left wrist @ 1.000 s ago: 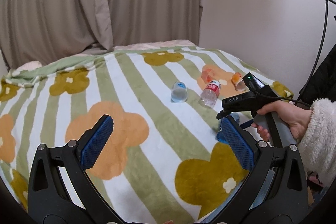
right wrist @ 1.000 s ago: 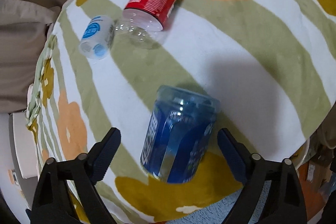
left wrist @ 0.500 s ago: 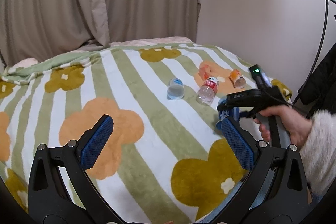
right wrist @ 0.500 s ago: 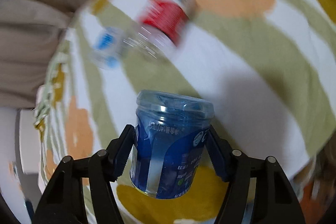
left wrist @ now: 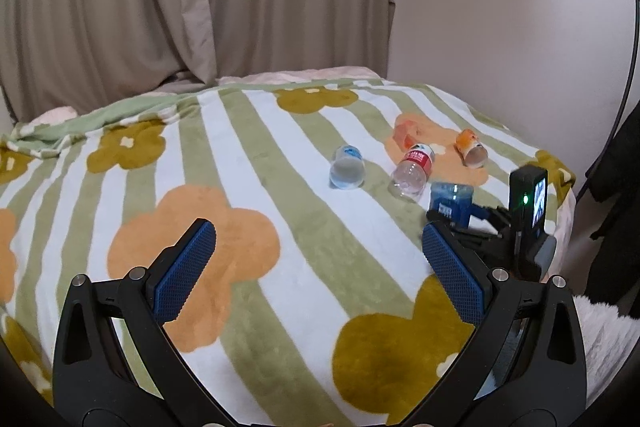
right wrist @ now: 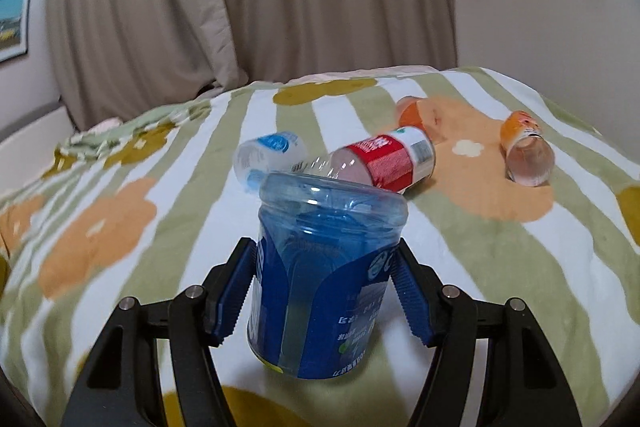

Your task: Flip cup upside down

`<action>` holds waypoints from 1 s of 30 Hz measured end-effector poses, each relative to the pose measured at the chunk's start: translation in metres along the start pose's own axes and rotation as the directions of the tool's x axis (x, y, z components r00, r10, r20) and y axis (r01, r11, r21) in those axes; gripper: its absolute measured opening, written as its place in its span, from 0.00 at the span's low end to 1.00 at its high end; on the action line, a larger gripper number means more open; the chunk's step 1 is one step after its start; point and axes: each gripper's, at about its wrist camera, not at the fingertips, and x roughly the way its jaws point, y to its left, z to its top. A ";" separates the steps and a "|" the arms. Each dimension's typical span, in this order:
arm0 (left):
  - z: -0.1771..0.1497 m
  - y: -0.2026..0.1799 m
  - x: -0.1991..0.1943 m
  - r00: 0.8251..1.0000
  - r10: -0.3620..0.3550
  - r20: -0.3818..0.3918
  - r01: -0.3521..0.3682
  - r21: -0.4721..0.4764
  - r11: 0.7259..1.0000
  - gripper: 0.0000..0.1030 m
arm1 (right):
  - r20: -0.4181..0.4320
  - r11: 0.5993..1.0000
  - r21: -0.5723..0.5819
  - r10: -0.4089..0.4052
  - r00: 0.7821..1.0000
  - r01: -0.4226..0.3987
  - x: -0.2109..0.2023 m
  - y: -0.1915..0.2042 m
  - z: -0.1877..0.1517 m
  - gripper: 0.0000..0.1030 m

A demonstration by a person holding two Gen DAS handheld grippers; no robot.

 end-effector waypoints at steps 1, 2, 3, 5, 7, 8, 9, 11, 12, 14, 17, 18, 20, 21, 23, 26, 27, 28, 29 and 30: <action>0.000 -0.001 0.002 1.000 -0.003 -0.002 0.003 0.000 1.000 1.00 | -0.014 1.000 -0.007 0.008 1.000 -0.009 0.001 0.000 -0.004 0.61; 0.000 -0.002 0.005 1.000 -0.008 -0.007 0.008 0.001 1.000 1.00 | -0.020 1.000 -0.015 0.010 1.000 -0.010 -0.001 0.001 -0.008 0.61; 0.000 -0.004 0.007 1.000 -0.011 -0.010 0.011 0.004 1.000 1.00 | -0.019 1.000 -0.024 0.011 1.000 -0.012 -0.005 0.000 -0.011 0.61; -0.001 -0.006 0.009 1.000 -0.017 -0.016 0.017 0.011 1.000 1.00 | -0.034 0.999 -0.035 0.023 0.999 -0.024 -0.012 0.001 -0.016 0.61; -0.001 -0.008 0.011 0.999 -0.024 -0.021 0.024 0.016 1.000 1.00 | -0.045 0.998 -0.053 0.026 0.999 -0.029 -0.017 0.004 -0.020 0.61; -0.002 -0.008 0.011 0.999 -0.026 -0.022 0.026 0.018 1.000 1.00 | -0.049 0.997 -0.065 0.025 0.998 -0.028 -0.020 0.007 -0.022 0.61; -0.002 -0.009 0.011 0.999 -0.027 -0.023 0.028 0.020 0.999 1.00 | -0.051 0.996 -0.079 0.023 0.998 -0.027 -0.022 0.010 -0.023 0.61; -0.002 -0.010 0.010 0.999 -0.026 -0.024 0.027 0.025 0.999 1.00 | -0.049 0.996 -0.088 0.019 0.999 -0.023 -0.025 0.012 -0.025 0.61; -0.002 -0.010 0.010 0.999 -0.026 -0.023 0.026 0.023 0.999 1.00 | -0.052 0.996 -0.085 0.015 0.999 -0.020 -0.025 0.013 -0.024 0.61; -0.002 -0.010 0.009 0.999 -0.026 -0.023 0.026 0.024 0.999 1.00 | -0.050 0.997 -0.074 0.007 0.999 -0.010 -0.024 0.013 -0.024 0.61; -0.002 -0.011 0.005 1.000 -0.015 -0.015 0.015 0.035 0.999 1.00 | -0.051 0.998 -0.059 -0.016 0.999 0.013 -0.024 0.014 -0.022 0.66; -0.002 -0.011 0.003 1.000 -0.012 -0.011 0.012 0.040 0.999 1.00 | -0.054 0.998 -0.059 -0.022 0.998 0.019 -0.024 0.014 -0.022 0.73; -0.001 -0.012 -0.002 1.000 -0.007 -0.001 0.007 0.047 0.999 1.00 | -0.046 0.998 -0.049 -0.035 0.998 0.033 -0.029 0.015 -0.022 1.00; -0.001 -0.013 -0.004 1.000 -0.007 0.004 0.007 0.050 0.999 1.00 | -0.030 0.999 -0.037 -0.040 0.999 0.039 -0.034 0.015 -0.022 1.00; 0.001 -0.014 -0.010 1.000 -0.009 0.015 0.008 0.052 0.999 1.00 | -0.049 0.998 -0.036 -0.052 0.997 0.050 -0.040 0.015 -0.020 1.00; 0.003 -0.018 -0.020 0.999 -0.013 0.036 0.011 0.054 0.998 1.00 | -0.050 0.997 -0.039 -0.073 0.996 0.071 -0.055 0.018 -0.017 1.00; 0.003 -0.019 -0.022 0.999 -0.011 0.043 0.009 0.056 0.998 1.00 | -0.044 0.997 -0.037 -0.072 0.996 0.071 -0.061 0.020 -0.015 1.00; 0.004 -0.020 -0.026 0.999 -0.010 0.050 0.007 0.057 0.998 1.00 | -0.042 0.996 -0.041 -0.079 0.996 0.077 -0.069 0.022 -0.012 1.00; 0.005 -0.021 -0.030 0.998 -0.009 0.059 0.006 0.056 0.998 1.00 | -0.039 0.995 -0.047 -0.093 0.995 0.091 -0.077 0.025 -0.008 1.00; 0.006 -0.023 -0.033 0.998 -0.010 0.066 0.007 0.056 0.998 1.00 | -0.034 0.993 -0.053 -0.110 0.993 0.109 -0.086 0.028 -0.004 1.00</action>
